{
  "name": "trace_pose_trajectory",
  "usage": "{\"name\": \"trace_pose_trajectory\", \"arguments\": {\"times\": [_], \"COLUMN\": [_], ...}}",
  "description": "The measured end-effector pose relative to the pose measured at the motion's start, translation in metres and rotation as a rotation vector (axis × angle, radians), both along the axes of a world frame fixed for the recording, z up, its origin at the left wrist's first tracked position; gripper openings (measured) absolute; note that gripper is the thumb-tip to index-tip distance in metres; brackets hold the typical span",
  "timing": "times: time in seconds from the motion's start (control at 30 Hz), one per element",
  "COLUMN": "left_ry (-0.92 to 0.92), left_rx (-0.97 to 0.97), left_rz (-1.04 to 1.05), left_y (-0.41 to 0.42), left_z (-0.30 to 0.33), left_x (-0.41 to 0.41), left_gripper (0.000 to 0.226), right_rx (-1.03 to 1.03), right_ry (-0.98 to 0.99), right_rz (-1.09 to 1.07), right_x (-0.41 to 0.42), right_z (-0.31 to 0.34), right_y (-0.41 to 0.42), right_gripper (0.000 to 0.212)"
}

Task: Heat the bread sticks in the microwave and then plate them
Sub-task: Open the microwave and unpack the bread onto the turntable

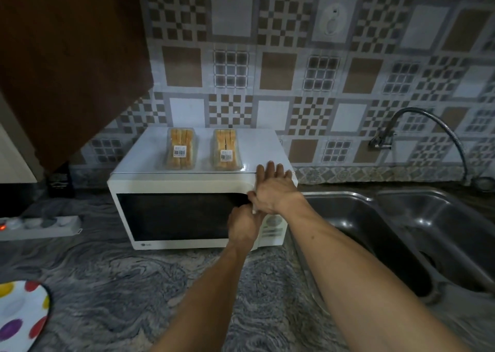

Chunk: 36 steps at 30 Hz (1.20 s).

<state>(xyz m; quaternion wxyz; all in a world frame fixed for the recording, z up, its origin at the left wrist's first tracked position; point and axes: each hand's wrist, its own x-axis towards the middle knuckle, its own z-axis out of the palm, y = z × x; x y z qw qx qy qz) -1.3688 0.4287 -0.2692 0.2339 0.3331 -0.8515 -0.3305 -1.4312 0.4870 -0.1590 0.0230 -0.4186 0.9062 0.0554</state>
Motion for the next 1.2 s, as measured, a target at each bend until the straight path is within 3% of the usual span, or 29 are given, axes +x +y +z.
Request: {"name": "trace_pose_trajectory", "arguments": {"times": [0.13, 0.3, 0.4, 0.5, 0.6, 0.73, 0.9, 1.2], "left_ry": [0.023, -0.033, 0.047, 0.147, 0.034, -0.066, 0.025, -0.074], "left_rx": [-0.011, -0.139, -0.406, -0.738, -0.904, -0.897, -0.895, -0.714], "left_rz": [0.045, -0.232, -0.117, 0.053, 0.055, 0.012, 0.033, -0.010], "left_y": [0.009, -0.012, -0.029, -0.047, -0.068, -0.082, -0.076, -0.061], "left_z": [-0.002, -0.007, -0.003, 0.013, 0.028, 0.028, 0.036, 0.064], "left_x": [0.003, 0.032, 0.068, 0.091, 0.105, 0.119, 0.129, 0.171], "left_gripper": [0.049, 0.033, 0.029, 0.048, 0.064, 0.076, 0.053, 0.041], "right_rx": [0.023, 0.002, 0.002, 0.003, -0.003, -0.046, -0.156, -0.205], "right_ry": [-0.047, -0.045, -0.040, -0.050, -0.045, -0.052, -0.120, -0.090], "right_rz": [0.035, 0.050, 0.061, 0.059, 0.070, 0.103, 0.139, 0.141], "right_x": [-0.002, -0.003, -0.005, -0.004, -0.005, 0.003, 0.027, 0.093], "right_z": [0.004, 0.001, 0.000, -0.002, -0.005, -0.007, -0.012, -0.020], "right_y": [0.004, 0.010, 0.010, 0.010, 0.010, 0.017, 0.036, 0.069], "right_gripper": [0.092, 0.089, 0.088, 0.088, 0.088, 0.087, 0.084, 0.084]}}
